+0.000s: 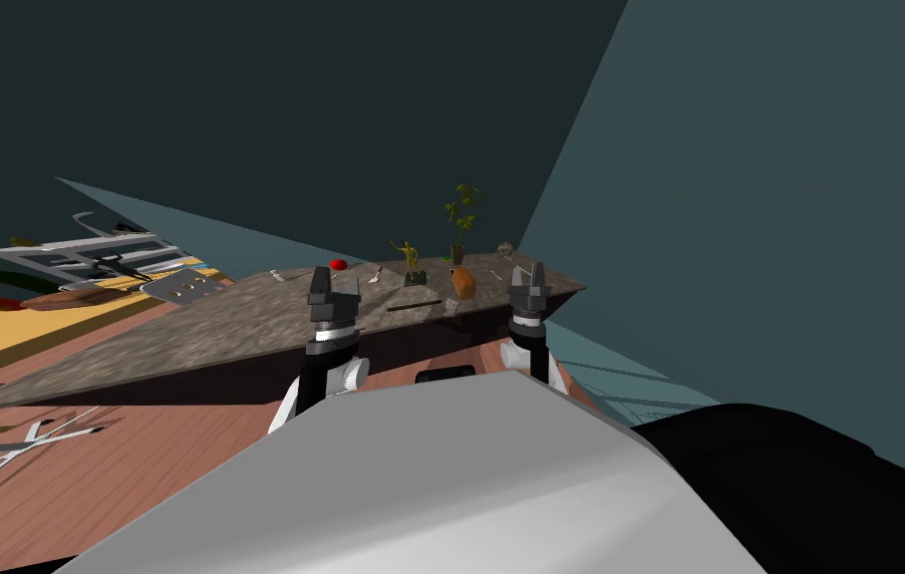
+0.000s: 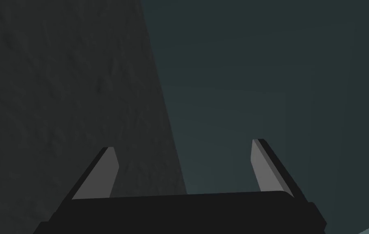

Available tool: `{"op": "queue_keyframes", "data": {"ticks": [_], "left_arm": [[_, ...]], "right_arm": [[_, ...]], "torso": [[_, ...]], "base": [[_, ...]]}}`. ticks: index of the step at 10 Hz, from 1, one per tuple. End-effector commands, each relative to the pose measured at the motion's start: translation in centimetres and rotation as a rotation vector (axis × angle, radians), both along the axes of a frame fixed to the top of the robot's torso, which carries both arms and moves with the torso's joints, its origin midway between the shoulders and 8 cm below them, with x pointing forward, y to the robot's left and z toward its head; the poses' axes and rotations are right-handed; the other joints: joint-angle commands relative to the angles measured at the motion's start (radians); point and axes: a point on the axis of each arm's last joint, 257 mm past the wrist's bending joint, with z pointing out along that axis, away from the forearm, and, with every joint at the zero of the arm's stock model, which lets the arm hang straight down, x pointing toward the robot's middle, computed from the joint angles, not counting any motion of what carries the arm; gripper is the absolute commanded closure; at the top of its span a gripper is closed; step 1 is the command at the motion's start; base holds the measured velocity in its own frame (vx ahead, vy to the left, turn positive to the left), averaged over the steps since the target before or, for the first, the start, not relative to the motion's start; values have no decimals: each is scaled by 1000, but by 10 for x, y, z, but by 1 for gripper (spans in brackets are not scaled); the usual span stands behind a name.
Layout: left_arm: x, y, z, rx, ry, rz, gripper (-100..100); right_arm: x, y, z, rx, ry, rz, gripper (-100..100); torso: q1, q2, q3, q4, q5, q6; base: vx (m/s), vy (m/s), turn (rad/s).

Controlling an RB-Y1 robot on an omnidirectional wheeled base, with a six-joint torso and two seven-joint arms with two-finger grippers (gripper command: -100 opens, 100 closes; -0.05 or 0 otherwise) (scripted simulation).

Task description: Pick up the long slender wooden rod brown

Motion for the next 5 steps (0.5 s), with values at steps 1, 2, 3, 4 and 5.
{"op": "queue_keyframes", "data": {"ticks": [1, 2, 3, 4, 5], "left_arm": [[7, -1, -3, 1, 23, -8, -100], [21, -4, -10, 4, 57, -24, -100], [33, -8, -14, 6, 78, -42, -100], [37, -6, -19, 2, 105, -36, -100], [51, -10, -24, 3, 126, -53, -100]], "right_arm": [[0, 0, 0, 0, 0, 0, 0], [0, 0, 0, 0, 0, 0, 0], [0, 0, 0, 0, 0, 0, 0], [0, 0, 0, 0, 0, 0, 0], [0, 0, 0, 0, 0, 0, 0]], "torso": [[0, 0, 0, 0, 0, 0], [0, 0, 0, 0, 0, 0], [0, 0, 0, 0, 0, 0], [-1, 1, 1, 0, 0, 0], [0, 1, 1, 0, 0, 0]], "base": [[-40, -1, -10], [-54, -1, -14], [-77, -12, -30], [-53, -5, -11], [-56, 1, -14]]}}
